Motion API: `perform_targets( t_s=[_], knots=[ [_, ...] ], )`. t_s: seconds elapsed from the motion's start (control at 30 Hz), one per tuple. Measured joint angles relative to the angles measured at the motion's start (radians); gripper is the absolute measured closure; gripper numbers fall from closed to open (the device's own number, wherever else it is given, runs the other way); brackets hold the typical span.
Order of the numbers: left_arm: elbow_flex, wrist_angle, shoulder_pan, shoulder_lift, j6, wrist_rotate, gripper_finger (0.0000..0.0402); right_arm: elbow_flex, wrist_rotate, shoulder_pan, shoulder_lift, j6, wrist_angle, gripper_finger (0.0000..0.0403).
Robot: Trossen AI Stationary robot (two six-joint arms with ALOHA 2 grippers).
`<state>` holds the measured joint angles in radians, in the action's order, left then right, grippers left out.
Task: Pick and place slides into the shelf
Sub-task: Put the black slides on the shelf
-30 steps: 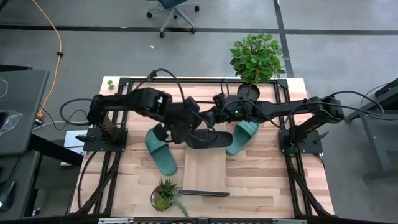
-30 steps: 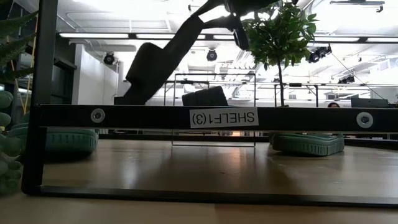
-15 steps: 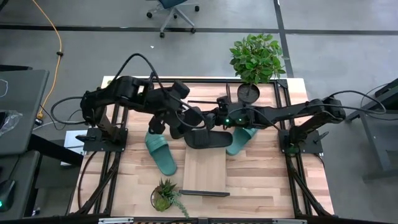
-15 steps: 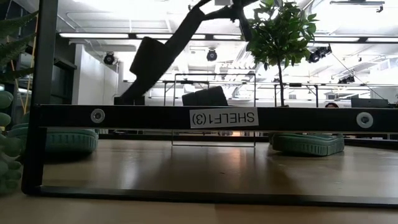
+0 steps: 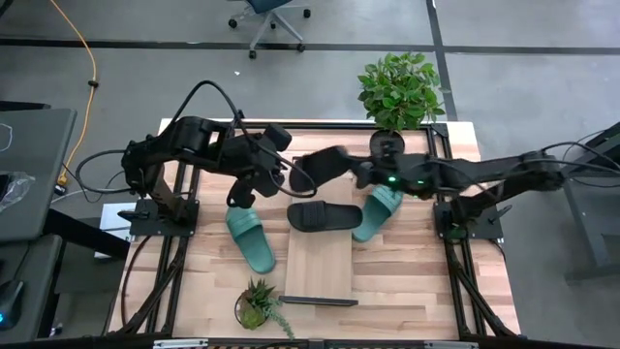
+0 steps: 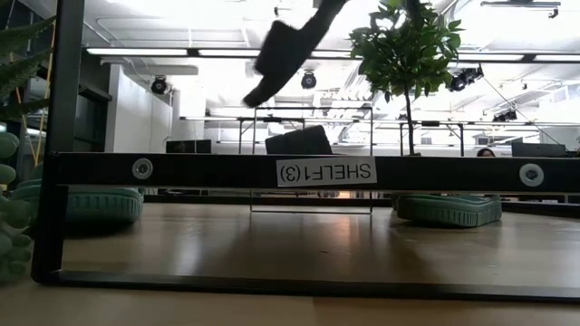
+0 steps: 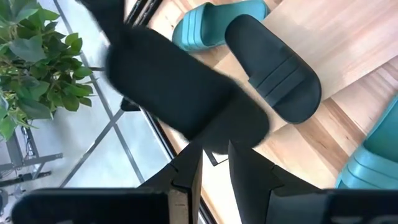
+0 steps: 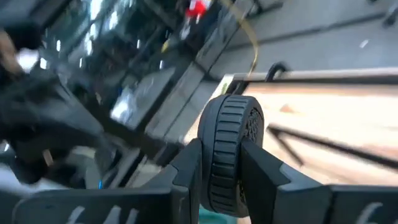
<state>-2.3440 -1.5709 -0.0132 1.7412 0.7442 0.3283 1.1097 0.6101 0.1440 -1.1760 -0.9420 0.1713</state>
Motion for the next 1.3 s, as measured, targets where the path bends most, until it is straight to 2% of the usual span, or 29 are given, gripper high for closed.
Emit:
perform_targets(
  t_s=[0.23, 0.43, 0.57, 0.73, 1.0, 1.3],
  knots=[
    [0.000, 0.000, 0.000, 0.000, -0.020, -0.004, 0.0334, -0.181, 0.278, 0.177, 0.131, -0.119, -0.085, 0.0332],
    [0.000, 0.000, 0.000, 0.000, -0.034, -0.004, 0.0334, -0.351, 0.418, 0.274, 0.118, -0.152, -0.406, 0.0332],
    [0.000, 0.000, 0.000, 0.000, -0.054, -0.004, 0.0334, -0.444, 0.487, 0.295, 0.068, -0.236, -0.522, 0.0332],
    [0.000, 0.000, 0.000, 0.000, -0.083, -0.007, 0.0334, -0.493, 0.519, 0.294, -0.007, -0.366, -0.568, 0.0332],
    [0.000, 0.000, 0.000, 0.000, -0.099, -0.049, 0.0334, -0.505, 0.520, 0.246, -0.094, -0.348, -0.741, 0.0332],
    [0.000, 0.000, 0.000, -0.006, -0.099, -0.050, 0.0334, -0.504, 0.483, 0.192, -0.162, -0.392, -0.741, 0.0332]
  ],
)
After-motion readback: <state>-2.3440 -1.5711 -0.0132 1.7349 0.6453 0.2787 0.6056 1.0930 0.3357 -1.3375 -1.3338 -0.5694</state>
